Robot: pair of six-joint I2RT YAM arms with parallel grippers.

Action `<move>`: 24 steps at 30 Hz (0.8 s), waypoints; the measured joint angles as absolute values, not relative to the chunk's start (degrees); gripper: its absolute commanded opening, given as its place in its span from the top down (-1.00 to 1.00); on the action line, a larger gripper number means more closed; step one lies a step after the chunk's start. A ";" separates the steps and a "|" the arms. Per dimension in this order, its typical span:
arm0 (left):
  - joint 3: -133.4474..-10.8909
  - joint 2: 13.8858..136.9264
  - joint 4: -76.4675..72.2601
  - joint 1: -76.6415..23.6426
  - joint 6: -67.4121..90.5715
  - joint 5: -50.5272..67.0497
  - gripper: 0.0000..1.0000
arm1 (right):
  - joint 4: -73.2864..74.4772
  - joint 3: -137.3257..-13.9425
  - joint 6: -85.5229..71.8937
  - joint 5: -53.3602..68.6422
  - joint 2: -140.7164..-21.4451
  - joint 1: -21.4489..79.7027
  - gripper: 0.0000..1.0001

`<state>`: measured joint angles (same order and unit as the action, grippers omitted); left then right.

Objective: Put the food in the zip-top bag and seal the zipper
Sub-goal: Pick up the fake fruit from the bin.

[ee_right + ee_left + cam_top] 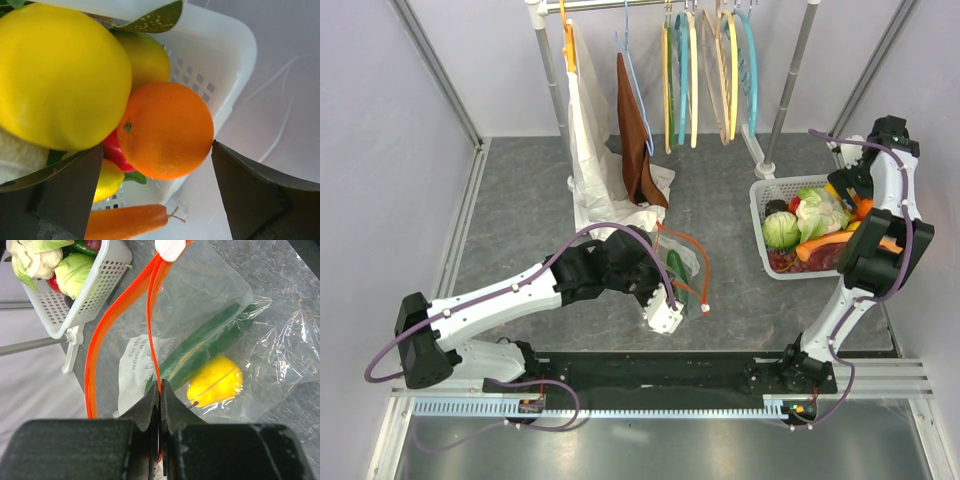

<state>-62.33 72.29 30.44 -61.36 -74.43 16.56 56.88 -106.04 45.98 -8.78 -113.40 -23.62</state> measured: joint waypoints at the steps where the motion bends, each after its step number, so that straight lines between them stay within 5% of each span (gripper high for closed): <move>1: -62.33 72.29 30.50 -61.36 -74.43 16.56 0.96 | 56.45 -105.60 46.11 -9.06 -113.71 -23.57 -0.92; 10: -62.33 72.62 30.96 -61.36 -74.43 16.56 0.96 | 54.65 -103.96 46.52 -10.68 -114.19 -23.62 -0.54; 24: -62.33 72.62 31.14 -61.36 -74.43 16.40 0.96 | 60.95 -115.46 42.28 -4.27 -112.95 -23.62 -0.43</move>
<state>-62.33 72.62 31.14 -61.36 -74.43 16.40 60.95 -115.46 42.28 -4.27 -112.95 -23.62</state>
